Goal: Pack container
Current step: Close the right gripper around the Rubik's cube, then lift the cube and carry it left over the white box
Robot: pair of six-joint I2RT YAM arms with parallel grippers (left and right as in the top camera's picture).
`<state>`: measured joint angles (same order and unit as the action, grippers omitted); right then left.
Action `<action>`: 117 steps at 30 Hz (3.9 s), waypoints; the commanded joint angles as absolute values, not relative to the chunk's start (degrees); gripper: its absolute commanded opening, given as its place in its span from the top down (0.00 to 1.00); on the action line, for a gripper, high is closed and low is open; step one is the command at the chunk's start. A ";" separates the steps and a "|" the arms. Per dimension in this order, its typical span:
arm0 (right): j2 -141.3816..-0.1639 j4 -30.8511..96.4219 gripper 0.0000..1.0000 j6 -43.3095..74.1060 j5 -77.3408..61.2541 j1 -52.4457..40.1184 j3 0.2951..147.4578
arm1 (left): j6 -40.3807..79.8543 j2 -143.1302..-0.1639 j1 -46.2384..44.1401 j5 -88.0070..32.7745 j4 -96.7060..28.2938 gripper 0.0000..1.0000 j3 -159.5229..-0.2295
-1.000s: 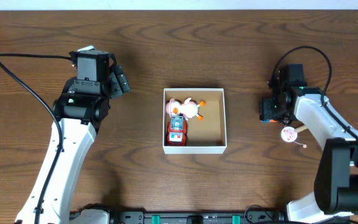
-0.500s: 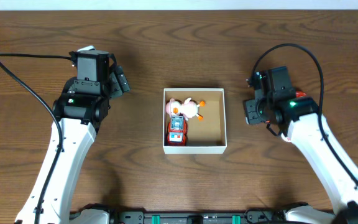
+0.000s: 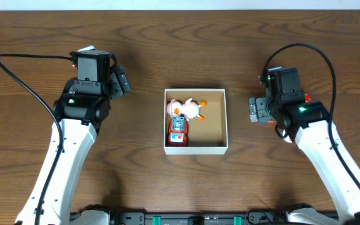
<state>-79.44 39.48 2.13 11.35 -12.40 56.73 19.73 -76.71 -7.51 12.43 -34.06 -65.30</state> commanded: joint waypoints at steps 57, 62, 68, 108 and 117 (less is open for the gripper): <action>-98.17 28.47 0.45 -3.09 4.45 -5.04 52.34 | 20.47 -75.99 -7.29 13.13 -34.04 0.02 -66.83; -98.15 28.45 0.56 -3.09 4.45 -5.06 52.51 | 20.47 -75.99 -7.29 13.13 -34.04 0.02 -66.83; -96.51 32.25 0.55 -3.07 4.43 -5.96 56.14 | 20.47 -75.99 -7.29 13.13 -34.04 0.02 -66.83; -85.52 51.77 0.54 -14.46 4.43 -40.25 66.92 | 20.47 -75.99 -7.29 13.13 -34.04 0.02 -66.83; -94.61 49.06 0.57 -16.40 3.81 -40.25 66.89 | 20.47 -75.99 -7.29 13.13 -34.04 0.02 -66.83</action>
